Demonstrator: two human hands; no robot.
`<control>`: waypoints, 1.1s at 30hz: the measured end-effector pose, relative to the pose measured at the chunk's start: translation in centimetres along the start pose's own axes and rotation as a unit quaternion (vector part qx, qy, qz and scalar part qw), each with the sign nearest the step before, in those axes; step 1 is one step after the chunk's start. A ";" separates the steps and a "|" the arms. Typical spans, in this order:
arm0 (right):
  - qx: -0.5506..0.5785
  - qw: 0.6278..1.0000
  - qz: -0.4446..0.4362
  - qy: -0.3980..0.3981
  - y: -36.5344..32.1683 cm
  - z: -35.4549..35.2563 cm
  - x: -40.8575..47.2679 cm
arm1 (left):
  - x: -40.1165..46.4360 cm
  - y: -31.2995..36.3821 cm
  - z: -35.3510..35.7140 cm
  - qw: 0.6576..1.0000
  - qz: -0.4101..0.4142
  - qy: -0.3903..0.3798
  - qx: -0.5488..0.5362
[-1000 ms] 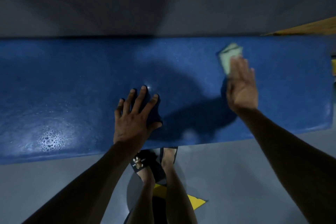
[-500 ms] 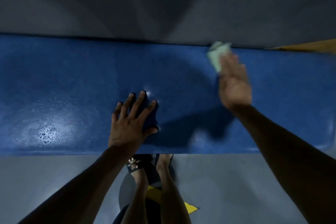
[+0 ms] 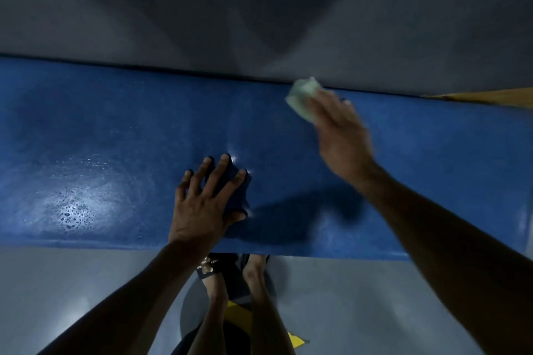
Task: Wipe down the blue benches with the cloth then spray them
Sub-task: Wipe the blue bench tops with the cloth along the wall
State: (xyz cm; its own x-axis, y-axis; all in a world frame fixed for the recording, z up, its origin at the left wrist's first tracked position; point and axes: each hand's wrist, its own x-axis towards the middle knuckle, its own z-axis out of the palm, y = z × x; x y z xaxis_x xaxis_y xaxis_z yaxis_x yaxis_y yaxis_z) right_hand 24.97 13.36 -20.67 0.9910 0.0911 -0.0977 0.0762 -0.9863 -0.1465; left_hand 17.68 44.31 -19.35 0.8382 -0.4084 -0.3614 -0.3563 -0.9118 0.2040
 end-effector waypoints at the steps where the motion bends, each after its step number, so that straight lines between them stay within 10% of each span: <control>1: 0.006 0.999 0.042 -0.004 3.2 -0.4 -1.1 | 0.0 0.0 -0.1 1.000 -0.001 0.000 -0.002; 4: 0.041 0.978 0.203 0.038 7.8 -1.5 -4.4 | 0.1 0.1 -0.1 1.000 -0.003 0.003 -0.008; 9: 0.103 0.887 0.431 0.126 -3.6 1.1 -0.8 | 0.1 0.1 -0.2 1.000 -0.001 0.002 -0.015; 14: 0.095 0.985 0.125 0.069 -13.0 1.8 1.5 | 0.2 0.3 -0.3 1.000 -0.008 -0.001 -0.001; 19: 0.036 0.993 -0.095 0.059 -3.5 0.6 0.7 | 0.4 0.3 -0.6 1.000 -0.015 -0.009 -0.002; 26: 0.045 0.978 0.181 0.092 8.4 -1.4 -5.1 | 0.4 0.1 -0.3 1.000 -0.008 0.003 -0.003; 33: 0.084 0.889 0.417 0.169 -7.0 2.0 1.4 | 0.5 -0.5 -0.3 1.000 0.009 -0.005 -0.021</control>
State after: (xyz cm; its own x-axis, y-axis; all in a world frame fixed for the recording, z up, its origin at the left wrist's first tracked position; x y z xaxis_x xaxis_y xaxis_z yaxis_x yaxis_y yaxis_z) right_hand 25.65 20.66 -21.78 0.6733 -0.7373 0.0557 -0.6906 -0.6540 -0.3087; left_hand 18.36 44.56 -19.30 0.8274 -0.4250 -0.3671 -0.3530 -0.9020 0.2486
